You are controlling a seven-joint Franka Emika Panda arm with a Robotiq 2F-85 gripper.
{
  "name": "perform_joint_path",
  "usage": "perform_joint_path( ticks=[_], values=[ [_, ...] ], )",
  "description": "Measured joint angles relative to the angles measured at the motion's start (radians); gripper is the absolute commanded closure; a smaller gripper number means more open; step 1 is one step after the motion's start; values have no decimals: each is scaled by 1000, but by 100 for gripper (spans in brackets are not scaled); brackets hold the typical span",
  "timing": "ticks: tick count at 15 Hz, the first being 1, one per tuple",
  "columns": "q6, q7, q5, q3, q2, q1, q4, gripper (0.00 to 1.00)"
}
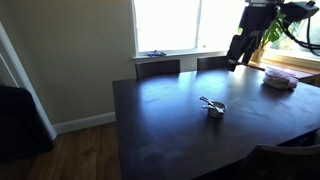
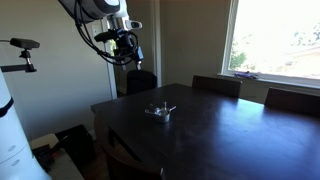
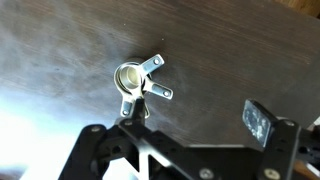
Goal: Separate the measuring cups from each other
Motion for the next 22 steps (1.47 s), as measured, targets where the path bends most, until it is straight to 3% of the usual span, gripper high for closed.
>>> perform_joint_path(
  ticks=[5,15,22],
  values=[
    [46,-38,-57,-37,188,-2,90,0],
    [43,-66,-77,-45,226,-2,115,0],
    [43,-302,-81,-117,403,-29,236,0]
  ],
)
